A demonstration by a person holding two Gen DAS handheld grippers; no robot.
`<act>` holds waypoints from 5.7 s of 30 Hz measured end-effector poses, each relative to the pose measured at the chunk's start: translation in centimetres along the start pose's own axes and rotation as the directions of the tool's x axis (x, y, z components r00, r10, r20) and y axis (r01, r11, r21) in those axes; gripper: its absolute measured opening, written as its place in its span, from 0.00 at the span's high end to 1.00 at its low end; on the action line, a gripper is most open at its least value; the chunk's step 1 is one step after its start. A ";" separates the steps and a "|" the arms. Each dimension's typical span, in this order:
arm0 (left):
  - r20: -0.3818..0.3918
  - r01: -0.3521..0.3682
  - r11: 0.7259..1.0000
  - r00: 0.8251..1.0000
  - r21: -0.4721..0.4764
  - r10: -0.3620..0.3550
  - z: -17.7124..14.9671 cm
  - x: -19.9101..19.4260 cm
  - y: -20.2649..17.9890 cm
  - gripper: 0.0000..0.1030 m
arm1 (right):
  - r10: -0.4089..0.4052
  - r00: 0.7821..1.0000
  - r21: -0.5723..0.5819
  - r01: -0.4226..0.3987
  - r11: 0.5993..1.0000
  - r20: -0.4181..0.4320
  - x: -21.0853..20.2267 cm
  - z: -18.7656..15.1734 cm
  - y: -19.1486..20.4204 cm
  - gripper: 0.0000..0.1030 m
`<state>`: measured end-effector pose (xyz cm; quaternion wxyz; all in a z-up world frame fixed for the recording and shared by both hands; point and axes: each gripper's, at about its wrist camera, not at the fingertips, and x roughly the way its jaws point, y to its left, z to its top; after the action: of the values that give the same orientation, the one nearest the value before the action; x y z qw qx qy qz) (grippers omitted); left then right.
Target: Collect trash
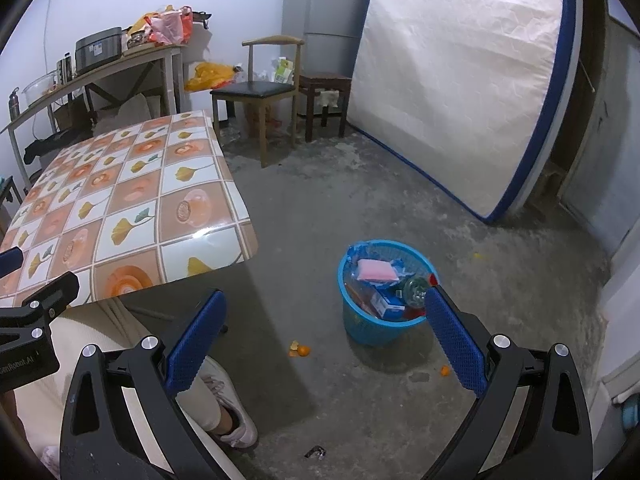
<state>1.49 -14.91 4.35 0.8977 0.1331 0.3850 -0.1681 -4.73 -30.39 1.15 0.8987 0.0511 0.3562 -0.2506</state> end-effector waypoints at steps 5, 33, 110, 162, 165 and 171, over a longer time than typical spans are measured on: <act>-0.003 -0.003 1.000 1.000 0.000 0.003 0.1 0.1 0.0 0.05 | 0.000 1.000 0.001 0.000 1.000 0.001 0.1 0.0 0.0 0.08; -0.009 -0.021 1.000 1.000 -0.017 0.021 0.1 0.3 0.7 0.05 | -0.002 1.000 -0.001 0.003 1.000 0.002 0.0 0.6 -0.3 0.08; -0.016 -0.020 0.999 1.000 -0.026 0.019 0.0 0.4 1.1 0.05 | -0.048 0.999 0.001 0.048 0.999 0.013 -0.1 0.1 -0.8 0.08; -0.026 -0.019 0.999 0.999 -0.037 0.019 -0.2 0.4 1.6 0.05 | -0.050 0.999 0.003 0.050 0.999 0.016 -0.3 0.4 -0.6 0.08; -0.026 -0.018 0.999 1.000 -0.037 0.018 -0.3 0.3 1.6 0.05 | -0.050 0.999 0.003 0.050 0.999 0.015 -0.3 0.4 -0.6 0.08; -0.026 -0.018 0.999 1.000 -0.037 0.017 -0.2 0.4 1.7 0.05 | -0.050 0.999 0.003 0.050 0.999 0.017 -0.3 0.3 -0.6 0.08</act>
<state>2.29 -13.42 4.13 0.8964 0.1220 0.3984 -0.1512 -5.00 -30.87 1.64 0.8950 0.0413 0.3496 -0.2738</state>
